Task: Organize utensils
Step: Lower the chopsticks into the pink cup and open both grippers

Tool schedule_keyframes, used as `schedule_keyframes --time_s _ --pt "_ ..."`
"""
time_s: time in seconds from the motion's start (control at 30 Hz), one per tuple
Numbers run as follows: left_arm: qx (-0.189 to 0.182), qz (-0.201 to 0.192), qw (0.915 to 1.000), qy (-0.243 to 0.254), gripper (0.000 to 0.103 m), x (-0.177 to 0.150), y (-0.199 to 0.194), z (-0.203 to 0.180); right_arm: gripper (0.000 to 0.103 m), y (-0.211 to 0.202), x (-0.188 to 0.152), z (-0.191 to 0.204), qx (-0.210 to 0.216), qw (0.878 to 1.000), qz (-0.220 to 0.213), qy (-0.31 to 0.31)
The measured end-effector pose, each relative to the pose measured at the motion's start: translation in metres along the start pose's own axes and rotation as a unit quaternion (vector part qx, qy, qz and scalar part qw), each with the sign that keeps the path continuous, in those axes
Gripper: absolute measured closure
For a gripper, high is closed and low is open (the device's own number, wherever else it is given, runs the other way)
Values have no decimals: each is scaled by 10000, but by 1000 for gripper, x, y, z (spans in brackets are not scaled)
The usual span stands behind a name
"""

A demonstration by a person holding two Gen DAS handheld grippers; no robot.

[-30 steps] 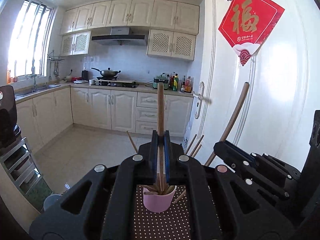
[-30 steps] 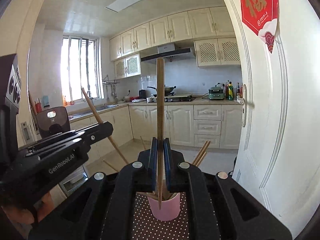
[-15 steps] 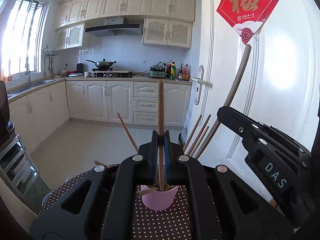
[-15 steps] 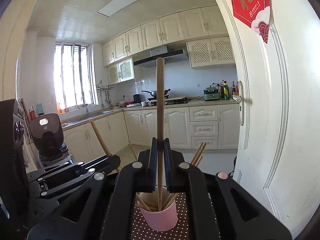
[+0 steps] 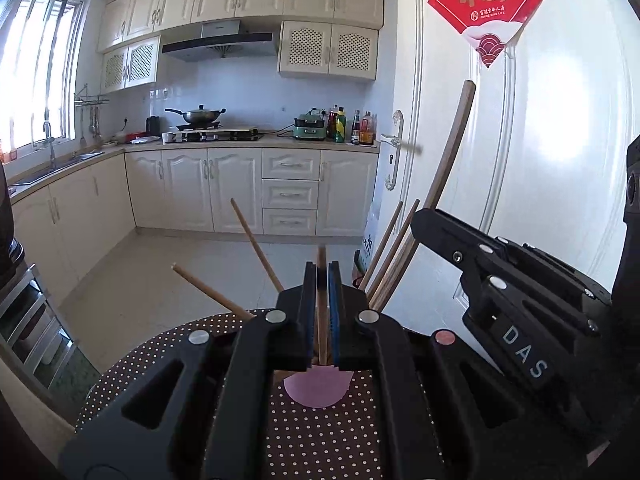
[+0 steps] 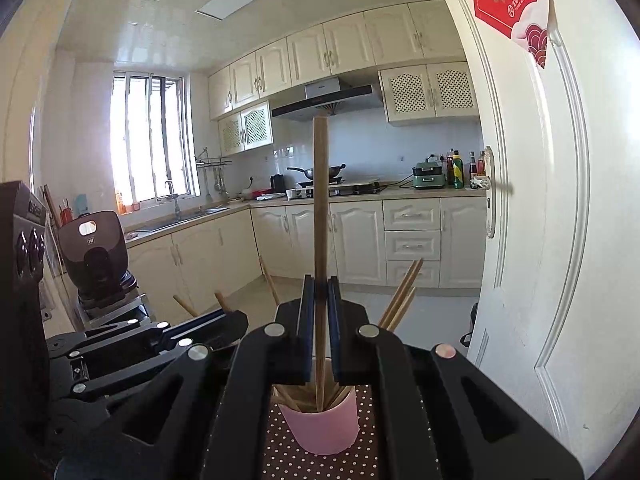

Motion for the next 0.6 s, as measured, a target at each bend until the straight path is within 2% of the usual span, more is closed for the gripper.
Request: schedule_keyframes --time_s 0.6 --pt "-43 8 9999 -156 96 0 -15 14 98 13 -18 0 35 9992 400 62"
Point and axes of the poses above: each gripper's, at about its wrist camera, not at the fingertips, and y roughly the way its jaws point, z to its left, x to its top, the point moved 6 cm from there along y, roughly the way its jaws point, and after that the axes turned 9 degrees about x, right-handed, at the moved point
